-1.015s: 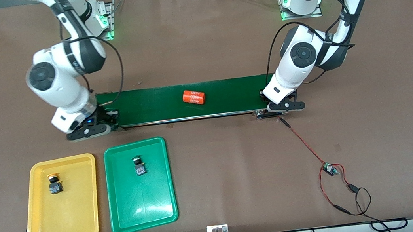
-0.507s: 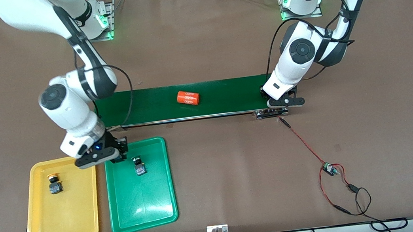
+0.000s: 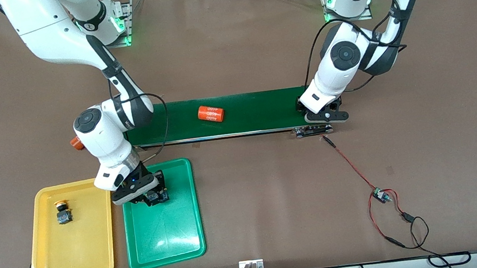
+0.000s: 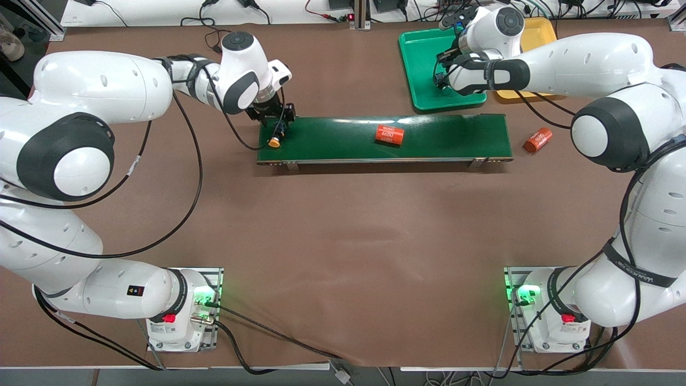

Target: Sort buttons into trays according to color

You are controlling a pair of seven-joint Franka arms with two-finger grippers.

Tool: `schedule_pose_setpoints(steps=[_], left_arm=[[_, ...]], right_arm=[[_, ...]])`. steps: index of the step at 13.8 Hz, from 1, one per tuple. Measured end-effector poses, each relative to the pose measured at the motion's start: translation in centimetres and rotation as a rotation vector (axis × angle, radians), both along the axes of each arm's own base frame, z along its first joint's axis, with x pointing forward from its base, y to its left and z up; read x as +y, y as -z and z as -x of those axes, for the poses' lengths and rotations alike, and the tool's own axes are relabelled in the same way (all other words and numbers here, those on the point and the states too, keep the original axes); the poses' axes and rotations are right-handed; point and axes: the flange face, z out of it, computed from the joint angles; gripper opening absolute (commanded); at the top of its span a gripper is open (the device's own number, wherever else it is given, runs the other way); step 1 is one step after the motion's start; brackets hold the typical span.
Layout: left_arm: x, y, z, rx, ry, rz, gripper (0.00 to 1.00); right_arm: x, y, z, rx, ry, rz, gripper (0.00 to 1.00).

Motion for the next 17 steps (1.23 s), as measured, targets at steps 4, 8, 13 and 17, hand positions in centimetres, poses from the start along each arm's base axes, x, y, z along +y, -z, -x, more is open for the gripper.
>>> schedule_pose_setpoints(steps=[4, 8, 13, 17], left_arm=[[-1.2, -9.7, 0.0, -0.139, 0.021, 0.009, 1.0], [3.1, -15.1, -2.7, -0.186, -0.07, -0.009, 1.0], [14.2, -23.0, -8.7, -0.236, -0.272, -0.033, 1.0], [17.7, -28.6, -10.1, -0.224, -0.34, -0.047, 1.0]], right_arm=[[0.1, 1.4, 0.1, -0.013, -0.027, 0.012, 0.94], [1.0, 2.2, 0.4, -0.008, -0.039, 0.003, 1.0], [1.4, 2.0, 0.5, -0.01, -0.044, -0.002, 1.0], [1.6, 1.1, 0.6, 0.09, 0.013, -0.014, 1.0]])
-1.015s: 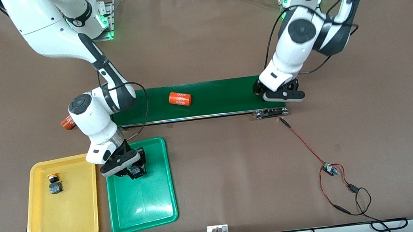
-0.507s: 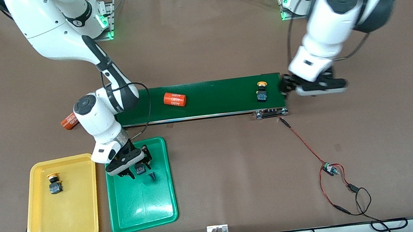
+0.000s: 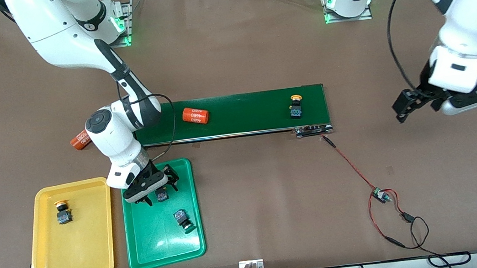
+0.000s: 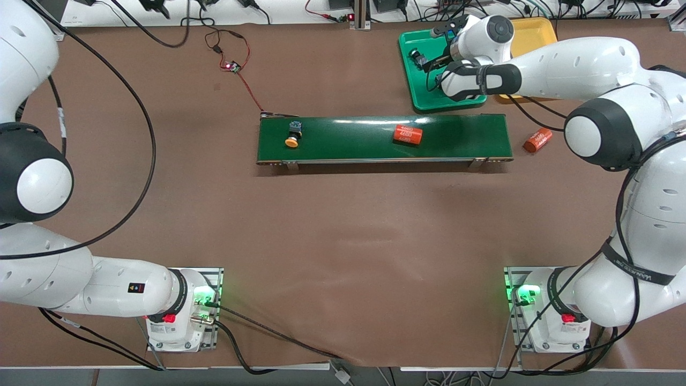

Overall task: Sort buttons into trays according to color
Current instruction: 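Release the button in the green tray while the left gripper withdraws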

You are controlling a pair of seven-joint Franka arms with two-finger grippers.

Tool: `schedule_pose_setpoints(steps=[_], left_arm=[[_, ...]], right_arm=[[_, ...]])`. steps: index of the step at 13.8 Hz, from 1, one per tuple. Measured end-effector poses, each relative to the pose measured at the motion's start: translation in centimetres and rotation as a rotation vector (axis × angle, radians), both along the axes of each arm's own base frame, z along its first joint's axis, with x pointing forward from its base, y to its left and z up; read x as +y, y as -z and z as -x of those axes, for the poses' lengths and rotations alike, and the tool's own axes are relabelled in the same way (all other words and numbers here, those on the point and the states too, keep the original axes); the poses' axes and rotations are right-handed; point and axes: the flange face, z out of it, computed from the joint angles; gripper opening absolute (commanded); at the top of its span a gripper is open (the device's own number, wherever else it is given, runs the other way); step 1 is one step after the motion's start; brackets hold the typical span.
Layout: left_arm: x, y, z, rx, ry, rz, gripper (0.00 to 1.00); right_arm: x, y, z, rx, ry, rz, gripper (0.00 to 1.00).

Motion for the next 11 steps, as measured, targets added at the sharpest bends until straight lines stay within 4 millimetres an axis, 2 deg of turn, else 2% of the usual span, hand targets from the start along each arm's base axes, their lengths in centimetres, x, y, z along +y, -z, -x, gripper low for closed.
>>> schedule_pose_setpoints(steps=[2, 4, 7, 11], left_arm=[[2.6, -2.8, -0.5, 0.016, -0.046, -0.002, 1.0], [5.3, -4.1, -0.5, 0.068, -0.081, -0.008, 1.0], [8.4, -3.6, -0.7, 0.112, 0.033, -0.019, 1.0], [8.4, -2.0, -1.3, 0.146, 0.171, -0.038, 1.0]], right_arm=[[-0.1, -2.5, 0.3, 0.12, 0.058, 0.006, 1.0], [-0.6, -5.4, 1.1, 0.231, 0.112, 0.021, 1.0], [-2.0, -9.0, 2.6, 0.37, 0.193, 0.051, 1.0], [-3.2, -11.2, 4.3, 0.493, 0.299, 0.07, 1.0]])
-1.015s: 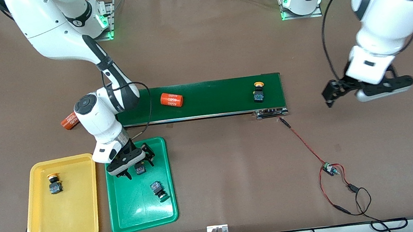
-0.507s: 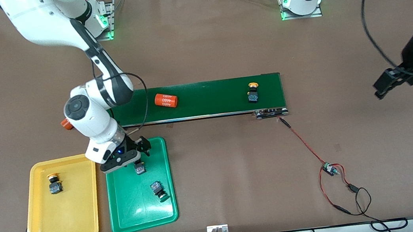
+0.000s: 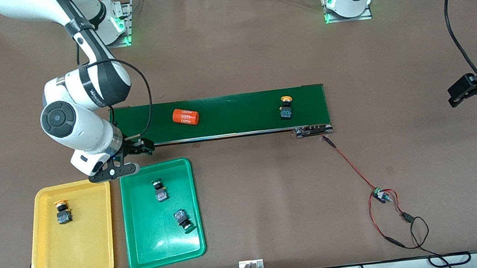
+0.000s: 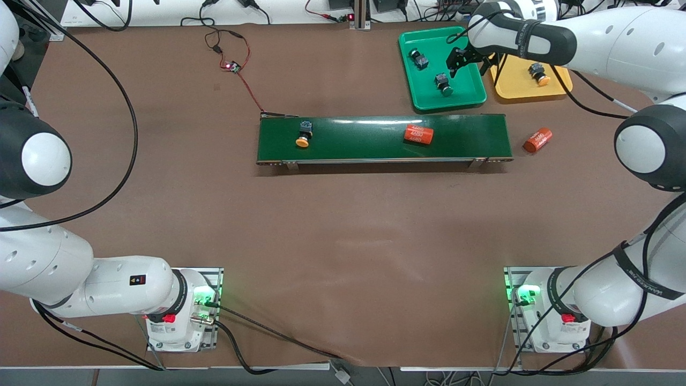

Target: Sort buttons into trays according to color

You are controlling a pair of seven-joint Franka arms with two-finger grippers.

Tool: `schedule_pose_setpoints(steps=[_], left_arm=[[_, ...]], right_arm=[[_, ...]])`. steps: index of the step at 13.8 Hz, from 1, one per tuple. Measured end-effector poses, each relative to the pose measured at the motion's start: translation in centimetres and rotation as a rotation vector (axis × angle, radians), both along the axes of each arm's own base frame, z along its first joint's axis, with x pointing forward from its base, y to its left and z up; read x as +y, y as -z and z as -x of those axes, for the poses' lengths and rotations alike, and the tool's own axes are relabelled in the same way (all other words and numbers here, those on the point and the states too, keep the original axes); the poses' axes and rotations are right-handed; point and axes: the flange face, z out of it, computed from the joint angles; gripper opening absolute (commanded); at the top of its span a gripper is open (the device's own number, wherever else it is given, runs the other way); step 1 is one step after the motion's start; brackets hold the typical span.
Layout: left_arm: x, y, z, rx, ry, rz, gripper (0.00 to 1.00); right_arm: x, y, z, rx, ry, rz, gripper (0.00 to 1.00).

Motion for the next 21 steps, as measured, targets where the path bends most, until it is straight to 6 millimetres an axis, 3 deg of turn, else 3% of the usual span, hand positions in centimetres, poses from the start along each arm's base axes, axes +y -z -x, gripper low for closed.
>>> schedule_pose_setpoints(steps=[7, 11, 16, 21], left_arm=[[0.6, 0.2, 0.9, 0.082, 0.003, 0.021, 1.0], [1.1, 0.0, 0.9, 0.077, 0.038, 0.082, 1.0], [1.1, -1.6, 1.3, 0.053, 0.038, 0.082, 1.0], [1.9, -2.6, 2.4, 0.054, 0.025, 0.078, 1.0]], right_arm=[[1.1, 0.0, 0.7, 0.052, 0.188, -0.059, 1.0], [3.5, 0.0, 1.6, 0.058, 0.209, -0.056, 1.0], [4.4, 0.0, 1.9, 0.06, 0.204, -0.055, 1.0], [9.5, 1.1, 4.5, 0.082, 0.2, -0.028, 1.0]])
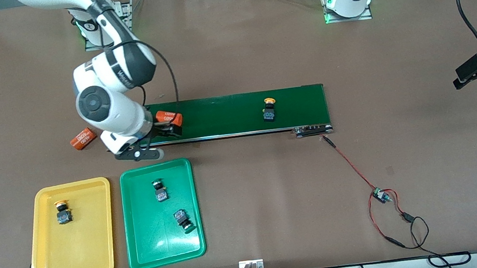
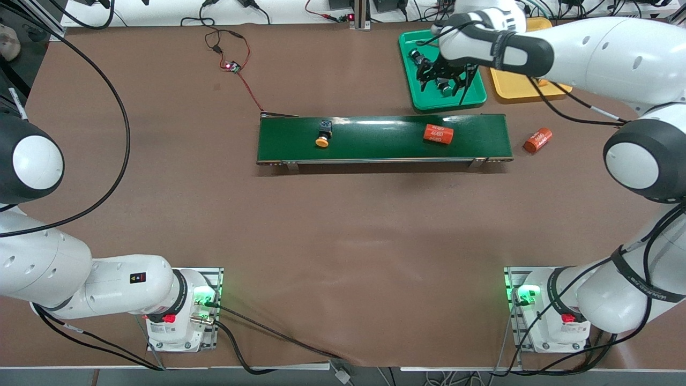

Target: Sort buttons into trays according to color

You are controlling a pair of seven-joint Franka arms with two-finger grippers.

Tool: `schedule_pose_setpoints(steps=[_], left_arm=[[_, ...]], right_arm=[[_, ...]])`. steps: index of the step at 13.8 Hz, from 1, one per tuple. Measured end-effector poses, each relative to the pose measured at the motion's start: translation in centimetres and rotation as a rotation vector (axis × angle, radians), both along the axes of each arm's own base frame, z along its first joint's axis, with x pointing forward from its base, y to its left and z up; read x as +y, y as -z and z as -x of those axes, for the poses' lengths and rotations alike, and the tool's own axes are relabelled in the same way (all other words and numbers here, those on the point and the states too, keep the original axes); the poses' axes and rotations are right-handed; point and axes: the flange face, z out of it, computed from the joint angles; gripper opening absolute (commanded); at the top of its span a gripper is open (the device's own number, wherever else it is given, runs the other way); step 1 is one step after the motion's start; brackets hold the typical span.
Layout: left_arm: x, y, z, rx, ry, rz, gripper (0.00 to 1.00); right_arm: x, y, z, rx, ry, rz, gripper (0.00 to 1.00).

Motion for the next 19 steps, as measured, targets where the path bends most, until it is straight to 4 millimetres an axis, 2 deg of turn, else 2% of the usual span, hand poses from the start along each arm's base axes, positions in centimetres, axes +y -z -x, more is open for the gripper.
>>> schedule_pose_setpoints(steps=[5, 10, 15, 19], left_arm=[[-0.2, 0.0, 1.2, 0.031, 0.002, -0.002, 1.0], [-0.2, -0.4, 1.6, 0.031, 0.003, -0.002, 1.0], [0.4, -0.4, 1.6, 0.031, -0.009, -0.002, 1.0], [1.5, -0.4, 1.7, 0.031, -0.028, -0.002, 1.0]], right_arm=[[3.3, 1.7, 1.0, -0.065, -0.068, 0.044, 1.0], [7.8, 3.0, 2.6, -0.144, -0.091, 0.017, 1.0], [9.7, 3.6, 3.1, -0.194, -0.104, -0.01, 1.0], [9.8, 3.6, 3.1, -0.188, -0.083, -0.028, 1.0]])
